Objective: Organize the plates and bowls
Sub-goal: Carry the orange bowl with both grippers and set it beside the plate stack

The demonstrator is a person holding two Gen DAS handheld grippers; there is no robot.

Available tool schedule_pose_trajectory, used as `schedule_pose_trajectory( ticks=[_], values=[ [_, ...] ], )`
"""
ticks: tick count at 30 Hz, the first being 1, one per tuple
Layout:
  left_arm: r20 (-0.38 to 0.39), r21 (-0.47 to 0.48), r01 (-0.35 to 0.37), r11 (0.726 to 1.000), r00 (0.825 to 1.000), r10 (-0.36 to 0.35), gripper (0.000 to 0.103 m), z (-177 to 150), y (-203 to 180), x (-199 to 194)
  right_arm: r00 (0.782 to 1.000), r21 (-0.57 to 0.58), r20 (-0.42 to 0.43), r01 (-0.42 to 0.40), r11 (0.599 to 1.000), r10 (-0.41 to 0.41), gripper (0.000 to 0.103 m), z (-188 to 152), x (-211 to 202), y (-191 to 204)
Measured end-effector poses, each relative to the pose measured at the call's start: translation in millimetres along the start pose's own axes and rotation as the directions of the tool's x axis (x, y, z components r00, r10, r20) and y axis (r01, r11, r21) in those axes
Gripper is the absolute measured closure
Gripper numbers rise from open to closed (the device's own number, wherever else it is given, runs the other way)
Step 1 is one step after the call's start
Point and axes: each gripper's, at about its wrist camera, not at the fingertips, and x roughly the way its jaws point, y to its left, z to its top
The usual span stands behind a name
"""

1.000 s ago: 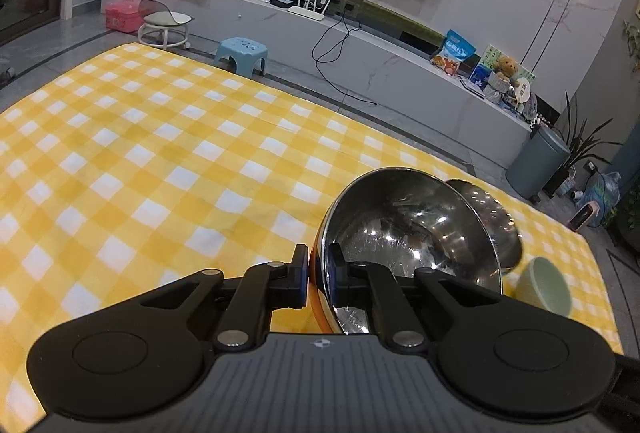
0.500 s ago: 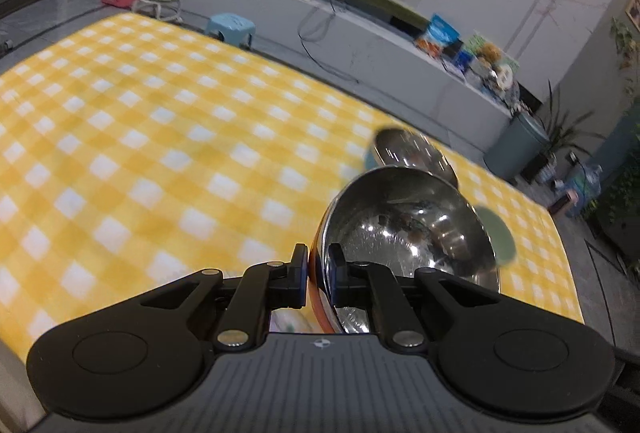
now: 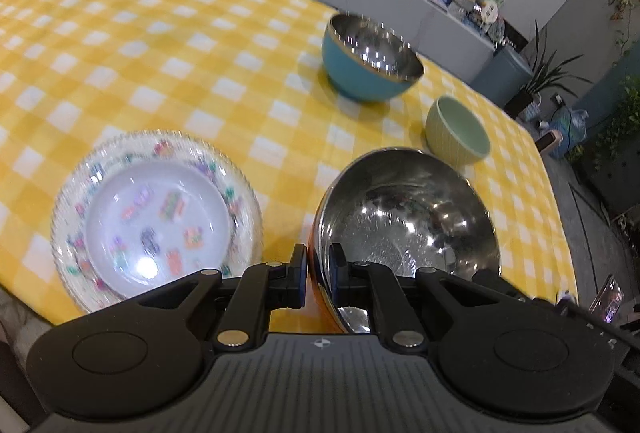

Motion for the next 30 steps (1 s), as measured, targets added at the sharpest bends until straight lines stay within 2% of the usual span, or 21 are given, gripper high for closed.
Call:
schedule_pose_trajectory(
  ticks=[5,17,22,26,30],
  values=[
    [-0.027,-0.011,-0.007,1.000,1.000,0.007,0.090,-5.0,0.5,6.7,0.999,-0.020,0.000,0.040,0.999,-0.040,0.092,-2.1,5.7,-1.1],
    [-0.052,-0.037,0.051,0.998,0.997,-0.053,0.086,-2.9,8.2,10.2,0.996,-0.019,-0.002,0.084,0.996,-0.084,0.092,-3.1,9.8,-3.7],
    [-0.040,-0.037,0.071,0.997,0.997,-0.073,0.084,-1.4,7.7,10.5,0.994,0.007,-0.035,0.104,0.995,-0.104,0.091,-2.3,17.0,-6.4],
    [-0.020,-0.029,0.083,0.996,0.996,-0.084,0.084,0.2,8.5,7.3,0.995,0.012,-0.026,0.101,0.995,-0.101,0.091,-2.6,15.8,-6.9],
    [0.017,-0.008,0.072,0.997,0.997,-0.072,0.082,1.5,7.0,1.9,0.993,-0.010,0.003,0.118,0.993,-0.118,0.087,-3.5,13.3,-3.1]
  ],
)
